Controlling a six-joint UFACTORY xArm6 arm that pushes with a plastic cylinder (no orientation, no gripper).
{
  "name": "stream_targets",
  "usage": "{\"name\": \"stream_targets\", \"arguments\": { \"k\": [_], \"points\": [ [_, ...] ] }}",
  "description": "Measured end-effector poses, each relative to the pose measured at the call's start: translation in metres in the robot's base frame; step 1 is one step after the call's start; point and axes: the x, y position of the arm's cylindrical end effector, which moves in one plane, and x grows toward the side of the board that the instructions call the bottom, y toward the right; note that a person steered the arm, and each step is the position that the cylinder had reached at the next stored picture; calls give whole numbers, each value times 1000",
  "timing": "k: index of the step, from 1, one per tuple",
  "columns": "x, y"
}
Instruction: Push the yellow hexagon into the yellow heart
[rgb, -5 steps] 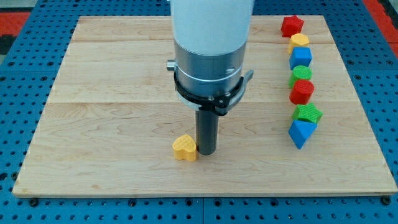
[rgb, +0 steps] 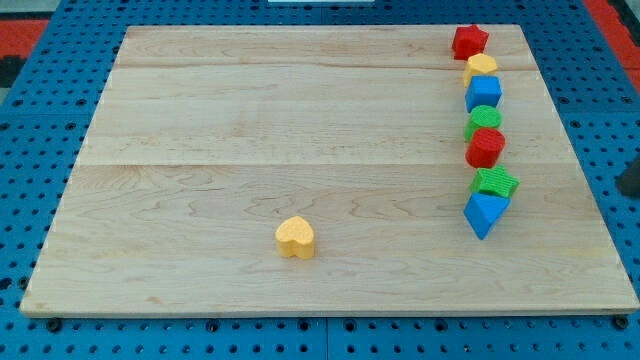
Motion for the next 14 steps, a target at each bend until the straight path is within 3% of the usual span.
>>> {"name": "stream_targets", "arguments": {
  "k": [2,3,5,7,8,9,10,14],
  "points": [
    [-163,0],
    [-188,-26],
    [-183,-120],
    [-172,-113],
    [-173,-155],
    [-187,-233],
    [-168,-272],
    [-143,-301]
  ]
}}
